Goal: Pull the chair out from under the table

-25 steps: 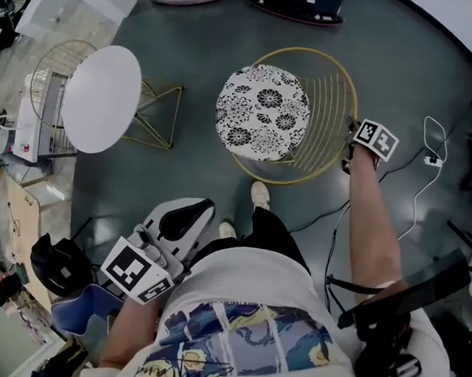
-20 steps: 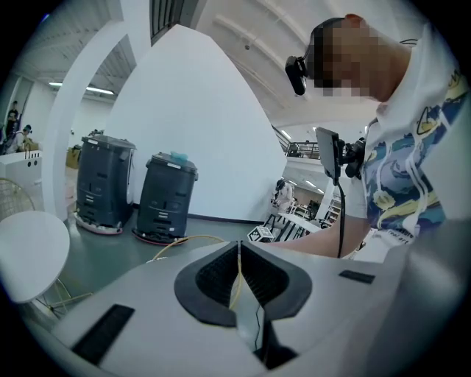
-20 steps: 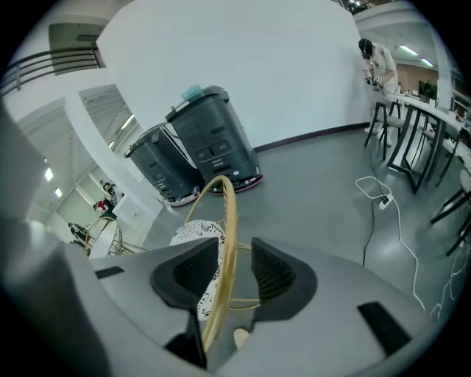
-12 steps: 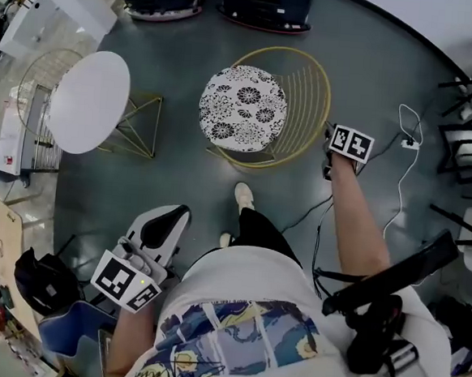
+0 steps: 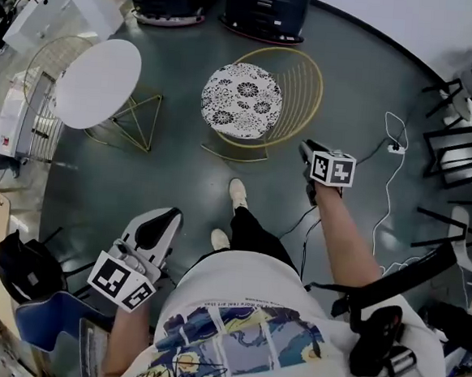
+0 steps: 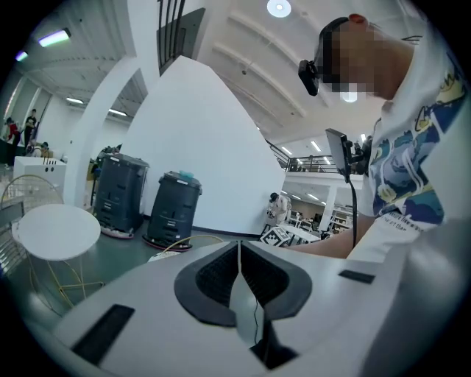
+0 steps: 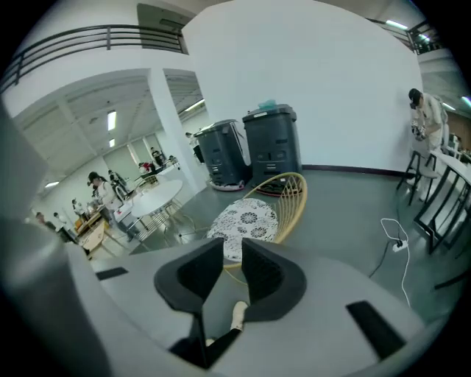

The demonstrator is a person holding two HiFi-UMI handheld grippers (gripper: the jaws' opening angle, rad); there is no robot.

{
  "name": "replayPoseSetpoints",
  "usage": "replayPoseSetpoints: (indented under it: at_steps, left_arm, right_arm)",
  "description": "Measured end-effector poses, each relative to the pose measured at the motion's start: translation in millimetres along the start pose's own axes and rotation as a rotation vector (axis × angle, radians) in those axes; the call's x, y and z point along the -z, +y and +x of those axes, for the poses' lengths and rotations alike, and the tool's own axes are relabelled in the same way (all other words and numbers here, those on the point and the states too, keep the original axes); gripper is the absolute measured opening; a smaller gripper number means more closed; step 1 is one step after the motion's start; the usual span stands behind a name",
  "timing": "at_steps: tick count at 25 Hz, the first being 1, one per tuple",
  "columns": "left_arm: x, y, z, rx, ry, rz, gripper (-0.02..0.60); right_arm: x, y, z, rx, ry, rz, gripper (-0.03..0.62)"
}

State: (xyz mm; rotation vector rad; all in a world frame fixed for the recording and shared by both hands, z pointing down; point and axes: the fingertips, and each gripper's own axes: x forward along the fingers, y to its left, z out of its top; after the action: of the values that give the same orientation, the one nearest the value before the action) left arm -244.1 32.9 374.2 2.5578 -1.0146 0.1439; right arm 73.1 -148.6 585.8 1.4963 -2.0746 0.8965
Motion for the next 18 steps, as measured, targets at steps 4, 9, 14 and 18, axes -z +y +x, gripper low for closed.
replayPoseSetpoints:
  at_steps: [4, 9, 14, 18]
  left_arm:
    - [14, -15, -14, 0.024, 0.007, -0.002, 0.018]
    - [18, -31, -15, -0.002, 0.01, 0.01, 0.018]
    - [20, -53, 1, -0.004, 0.012, 0.018, 0.018]
    - [31, -79, 34, -0.013, 0.038, 0.007, 0.018]
  right_arm:
    - [32, 46, -35, -0.075, 0.033, -0.074, 0.033]
    - [40, 85, -68, -0.169, 0.063, -0.199, 0.014]
    - [33, 114, -89, -0.283, 0.062, -0.337, 0.011]
    - [27, 119, -115, -0.398, 0.035, -0.442, 0.011]
